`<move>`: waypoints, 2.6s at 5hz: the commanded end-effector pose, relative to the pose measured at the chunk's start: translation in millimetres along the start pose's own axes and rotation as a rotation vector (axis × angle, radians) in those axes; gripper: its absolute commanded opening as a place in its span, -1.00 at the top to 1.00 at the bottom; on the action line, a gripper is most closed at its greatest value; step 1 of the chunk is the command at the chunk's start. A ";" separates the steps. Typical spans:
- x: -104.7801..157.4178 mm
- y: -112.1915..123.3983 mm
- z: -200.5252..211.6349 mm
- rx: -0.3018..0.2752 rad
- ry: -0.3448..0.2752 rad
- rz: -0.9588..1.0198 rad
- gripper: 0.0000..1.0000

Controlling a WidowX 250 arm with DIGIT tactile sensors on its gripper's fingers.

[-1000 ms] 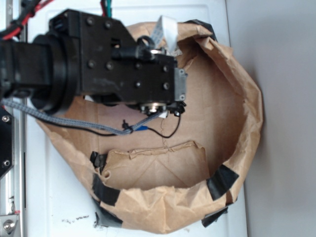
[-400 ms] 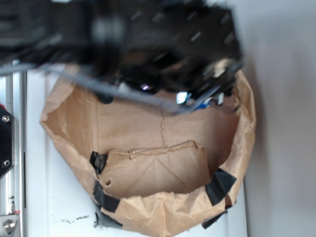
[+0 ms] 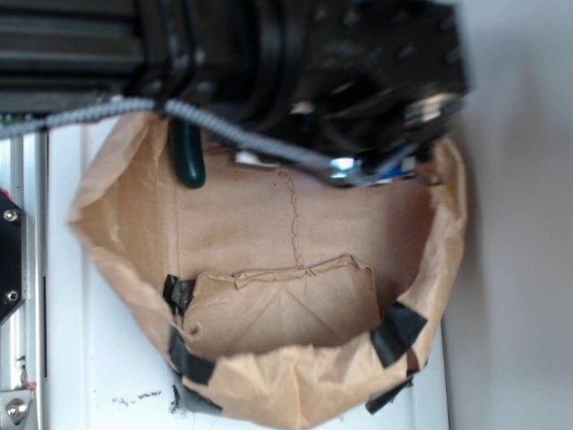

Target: Grab the plastic pickle.

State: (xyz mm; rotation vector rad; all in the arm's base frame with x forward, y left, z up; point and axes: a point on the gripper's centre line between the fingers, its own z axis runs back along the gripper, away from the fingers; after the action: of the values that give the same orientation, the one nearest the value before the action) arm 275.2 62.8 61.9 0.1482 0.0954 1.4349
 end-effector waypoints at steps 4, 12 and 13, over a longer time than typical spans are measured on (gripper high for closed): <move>12.3 60.1 -23.3 -0.009 -0.016 -0.059 -1.00; -11.9 103.1 -35.4 -0.046 -0.179 -0.197 1.00; 3.6 70.4 -5.3 -0.126 -0.251 -0.386 1.00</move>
State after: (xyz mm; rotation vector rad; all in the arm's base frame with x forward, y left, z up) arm 207.1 68.5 59.6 0.2035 -0.1270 1.0186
